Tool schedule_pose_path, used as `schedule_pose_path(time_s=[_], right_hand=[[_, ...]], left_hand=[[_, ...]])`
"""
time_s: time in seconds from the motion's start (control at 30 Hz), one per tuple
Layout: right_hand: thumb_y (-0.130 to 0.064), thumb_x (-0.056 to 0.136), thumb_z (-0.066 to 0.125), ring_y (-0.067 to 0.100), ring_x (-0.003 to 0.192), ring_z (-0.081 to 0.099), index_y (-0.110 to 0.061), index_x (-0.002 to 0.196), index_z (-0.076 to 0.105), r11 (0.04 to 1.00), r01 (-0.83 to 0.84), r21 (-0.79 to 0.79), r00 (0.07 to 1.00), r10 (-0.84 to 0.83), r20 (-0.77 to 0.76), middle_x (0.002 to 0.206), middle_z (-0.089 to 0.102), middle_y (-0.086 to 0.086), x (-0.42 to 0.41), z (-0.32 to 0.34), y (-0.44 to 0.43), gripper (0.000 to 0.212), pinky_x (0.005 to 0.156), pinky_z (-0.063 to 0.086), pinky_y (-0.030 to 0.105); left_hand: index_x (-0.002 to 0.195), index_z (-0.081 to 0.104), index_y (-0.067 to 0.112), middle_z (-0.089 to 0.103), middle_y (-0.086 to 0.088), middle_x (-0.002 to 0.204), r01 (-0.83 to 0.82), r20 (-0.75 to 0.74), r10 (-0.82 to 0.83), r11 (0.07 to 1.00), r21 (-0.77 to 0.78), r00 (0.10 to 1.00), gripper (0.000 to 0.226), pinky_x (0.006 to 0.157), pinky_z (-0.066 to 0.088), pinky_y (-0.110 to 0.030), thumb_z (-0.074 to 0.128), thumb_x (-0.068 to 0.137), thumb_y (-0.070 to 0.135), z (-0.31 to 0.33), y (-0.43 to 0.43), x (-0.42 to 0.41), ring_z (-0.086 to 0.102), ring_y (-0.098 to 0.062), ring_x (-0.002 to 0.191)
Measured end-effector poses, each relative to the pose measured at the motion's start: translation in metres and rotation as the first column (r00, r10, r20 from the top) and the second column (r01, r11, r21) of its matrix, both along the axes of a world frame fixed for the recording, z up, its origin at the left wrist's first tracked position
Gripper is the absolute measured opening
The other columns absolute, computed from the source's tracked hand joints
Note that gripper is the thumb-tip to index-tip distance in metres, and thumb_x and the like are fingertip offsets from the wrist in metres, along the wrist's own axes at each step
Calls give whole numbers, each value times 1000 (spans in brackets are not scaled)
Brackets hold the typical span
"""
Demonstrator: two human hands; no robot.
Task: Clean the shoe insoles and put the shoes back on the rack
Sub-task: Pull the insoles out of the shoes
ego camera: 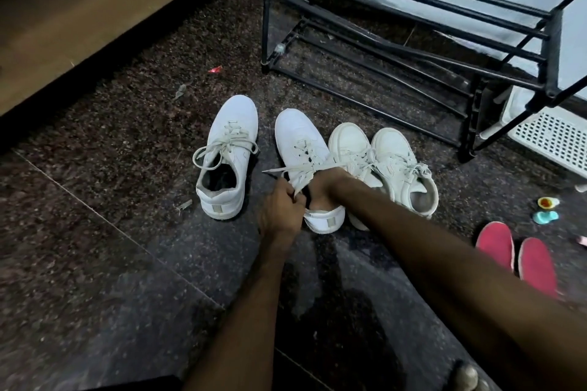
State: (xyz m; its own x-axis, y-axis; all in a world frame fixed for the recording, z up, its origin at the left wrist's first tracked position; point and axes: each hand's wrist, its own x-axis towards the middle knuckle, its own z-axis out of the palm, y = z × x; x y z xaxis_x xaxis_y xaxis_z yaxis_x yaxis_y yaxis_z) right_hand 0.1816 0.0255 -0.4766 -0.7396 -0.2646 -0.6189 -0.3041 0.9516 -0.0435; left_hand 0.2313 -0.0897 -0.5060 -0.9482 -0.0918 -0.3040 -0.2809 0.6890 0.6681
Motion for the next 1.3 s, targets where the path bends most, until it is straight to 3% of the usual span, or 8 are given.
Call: schedule_pose_path(time_s=[0.17,0.43,0.57,0.8,0.87,0.97,1.17,1.3], right_hand=[[-36,83,61,25,99,60,-22,96,58,979,5,-204,998,-16,-53,103,65,1,5,6,18,20,73,42,29],[-39,97,43,24,111,58,-36,127,53,964,-248,-99,963,234,-136,124,58,-2,8,2,30,32,72,48,36],[-33,96,44,25,106,61,-26,120,58,942,-335,-7,915,324,-239,116,61,0,8,2,28,28,65,39,32],[-32,90,55,28,97,64,-16,103,63,988,-152,-23,945,138,-297,107,66,5,8,-6,30,23,65,40,32],[-35,87,58,30,98,64,-14,103,62,998,10,-64,956,-28,-292,107,65,9,8,-6,24,26,68,42,34],[-36,84,60,31,98,64,-12,101,61,986,150,-69,945,-164,-283,107,65,11,6,-4,16,29,74,47,36],[-39,79,60,26,92,64,-18,89,55,967,253,14,941,-243,-236,99,65,4,2,-2,4,23,68,44,34],[-45,80,54,24,93,64,-20,86,51,969,236,73,954,-217,-209,98,66,2,1,-4,-3,25,71,42,34]], left_hand=[[117,48,13,63,-13,107,89,-32,-93,989,-118,995,35,78,47,-43,54,88,32,3,0,-6,58,-36,101],[121,46,12,62,-10,115,102,32,-99,988,-113,995,36,81,43,-38,57,88,23,10,0,-11,58,-33,107],[123,45,13,61,-5,121,136,52,-130,983,-126,990,38,84,41,-36,57,89,24,16,-1,-10,56,-30,113],[118,52,11,63,-8,111,14,57,-14,1000,3,998,40,85,48,-40,65,82,27,6,-1,-10,60,-32,102],[104,59,12,68,-10,96,-102,219,54,971,216,974,36,67,55,-39,72,78,33,2,3,-13,67,-33,84],[108,57,10,67,-14,97,-214,410,90,940,267,908,43,43,48,-27,75,77,33,-2,9,-22,65,-29,69],[115,58,7,62,-15,111,-273,364,152,912,307,919,44,63,59,-51,59,72,15,-12,17,-27,65,-38,88],[113,63,1,62,-15,100,-368,362,223,837,405,905,30,55,55,-38,51,86,-3,-11,15,-20,60,-33,76]])
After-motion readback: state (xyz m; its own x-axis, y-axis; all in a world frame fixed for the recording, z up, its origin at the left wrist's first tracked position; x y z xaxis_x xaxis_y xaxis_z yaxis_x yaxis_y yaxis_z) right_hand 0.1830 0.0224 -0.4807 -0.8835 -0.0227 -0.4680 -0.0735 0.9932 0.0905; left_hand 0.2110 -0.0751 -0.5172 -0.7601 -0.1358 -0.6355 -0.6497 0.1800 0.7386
